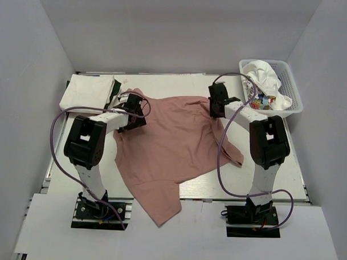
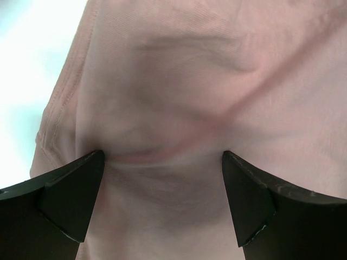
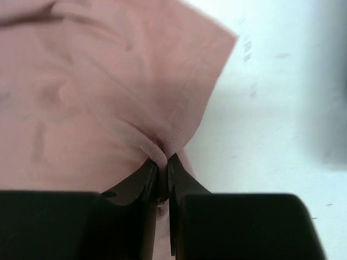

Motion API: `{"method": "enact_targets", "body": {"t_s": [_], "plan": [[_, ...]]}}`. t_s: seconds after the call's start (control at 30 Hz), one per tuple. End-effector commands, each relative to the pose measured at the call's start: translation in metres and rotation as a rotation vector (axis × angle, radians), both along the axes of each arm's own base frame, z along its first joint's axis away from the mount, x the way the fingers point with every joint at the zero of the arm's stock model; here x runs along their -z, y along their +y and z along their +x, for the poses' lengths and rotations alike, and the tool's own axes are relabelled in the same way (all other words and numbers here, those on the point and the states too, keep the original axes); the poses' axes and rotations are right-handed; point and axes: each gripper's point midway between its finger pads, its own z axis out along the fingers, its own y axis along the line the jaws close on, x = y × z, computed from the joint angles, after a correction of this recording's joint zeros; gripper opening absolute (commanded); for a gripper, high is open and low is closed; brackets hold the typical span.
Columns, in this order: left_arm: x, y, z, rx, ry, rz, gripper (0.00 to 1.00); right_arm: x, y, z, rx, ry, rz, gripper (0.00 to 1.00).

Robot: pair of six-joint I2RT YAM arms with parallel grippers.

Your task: Fold and stack the t-shirts

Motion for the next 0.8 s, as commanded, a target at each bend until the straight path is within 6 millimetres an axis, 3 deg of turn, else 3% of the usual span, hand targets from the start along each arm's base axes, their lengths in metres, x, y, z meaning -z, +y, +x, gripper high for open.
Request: {"method": "enact_targets", "body": {"t_s": [0.0, 0.17, 0.2, 0.23, 0.27, 0.3, 0.33, 0.43, 0.5, 0.53, 0.57, 0.6, 0.63, 0.73, 0.77], "plan": [[0.025, 0.026, -0.013, -0.069, 0.117, 0.116, 0.99, -0.037, -0.021, 0.031, 0.081, -0.115, -0.047, 0.13], [0.029, 0.036, 0.001, -0.082, 0.129, 0.155, 0.99, -0.044, -0.054, 0.057, 0.127, -0.136, -0.11, 0.11], [0.033, 0.036, 0.002, -0.072, 0.134, 0.162, 0.99, -0.032, -0.069, 0.063, 0.145, -0.114, -0.122, 0.1], [0.033, 0.033, 0.005, -0.055, 0.137, 0.158, 0.99, -0.051, -0.064, 0.081, 0.121, -0.158, -0.102, 0.1], [0.028, 0.031, 0.014, -0.047, 0.114, 0.156, 0.99, -0.047, -0.068, 0.084, 0.099, -0.136, -0.127, 0.1], [0.025, 0.03, 0.019, -0.038, 0.097, 0.155, 0.99, -0.025, -0.075, 0.088, 0.068, -0.084, -0.164, 0.12], [0.016, 0.031, 0.032, -0.009, 0.073, 0.158, 0.99, -0.025, -0.075, 0.1, 0.014, -0.07, -0.212, 0.55], [0.003, 0.028, 0.047, 0.019, 0.033, 0.164, 0.99, -0.042, -0.075, 0.104, -0.031, -0.075, -0.256, 0.63], [-0.015, 0.026, 0.064, 0.027, -0.015, 0.171, 0.99, -0.05, -0.069, 0.101, -0.048, -0.085, -0.238, 0.71], [-0.025, 0.023, 0.071, 0.03, -0.027, 0.16, 0.99, -0.082, -0.058, 0.095, -0.069, -0.142, -0.159, 0.79], [-0.033, 0.021, 0.077, 0.029, -0.049, 0.155, 0.99, -0.081, -0.05, 0.094, -0.095, -0.14, -0.137, 0.81], [-0.039, 0.02, 0.081, 0.028, -0.057, 0.153, 0.99, -0.076, -0.045, 0.076, -0.121, -0.123, -0.111, 0.82], [-0.046, 0.013, 0.081, 0.042, -0.064, 0.141, 0.99, -0.094, -0.033, 0.067, -0.152, -0.154, -0.052, 0.82], [-0.065, -0.008, 0.082, 0.093, -0.092, 0.088, 0.99, -0.07, -0.023, 0.026, -0.149, -0.106, 0.011, 0.9], [-0.076, -0.014, 0.079, 0.113, -0.109, 0.052, 0.99, -0.088, -0.023, 0.017, -0.131, -0.139, 0.036, 0.9]]}}
